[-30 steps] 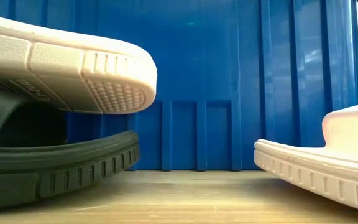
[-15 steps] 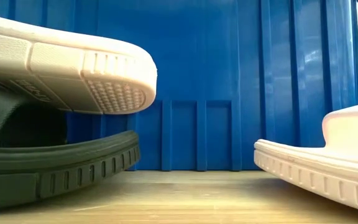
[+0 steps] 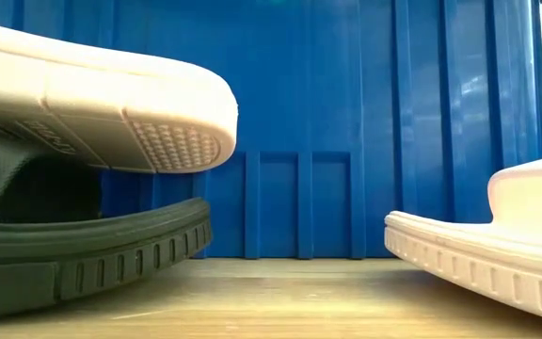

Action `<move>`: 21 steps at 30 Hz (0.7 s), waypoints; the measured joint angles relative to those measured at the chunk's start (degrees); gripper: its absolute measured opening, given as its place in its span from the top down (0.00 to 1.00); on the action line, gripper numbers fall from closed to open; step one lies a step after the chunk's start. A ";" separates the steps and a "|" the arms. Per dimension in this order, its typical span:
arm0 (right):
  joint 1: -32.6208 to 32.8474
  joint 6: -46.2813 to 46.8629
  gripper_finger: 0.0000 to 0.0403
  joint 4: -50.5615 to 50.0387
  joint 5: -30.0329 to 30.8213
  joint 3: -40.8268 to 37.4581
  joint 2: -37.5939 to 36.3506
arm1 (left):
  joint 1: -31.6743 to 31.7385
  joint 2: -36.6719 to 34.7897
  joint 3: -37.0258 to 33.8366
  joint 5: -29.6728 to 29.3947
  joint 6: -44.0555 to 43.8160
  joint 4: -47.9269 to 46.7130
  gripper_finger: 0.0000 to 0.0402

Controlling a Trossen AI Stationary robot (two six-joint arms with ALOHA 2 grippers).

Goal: Pick and place slides into bin
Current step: Put the black slides into the blue organizer bin

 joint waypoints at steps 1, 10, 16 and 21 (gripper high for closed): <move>0.00 0.00 0.82 -0.04 0.00 0.00 -0.58 | -0.02 -1.79 -0.26 -0.02 1.30 0.31 1.00; 0.00 -2.38 0.81 -0.35 -0.42 0.00 -4.57 | -0.11 -14.99 -1.51 -0.10 8.53 0.46 1.00; 0.00 -2.39 0.83 -0.48 -0.49 0.00 -5.06 | -0.03 -23.34 -7.58 -0.74 11.65 -0.58 1.00; 0.02 -2.40 0.82 -0.89 -0.66 0.00 -4.89 | -0.22 -32.29 -19.74 -11.37 13.10 -0.22 1.00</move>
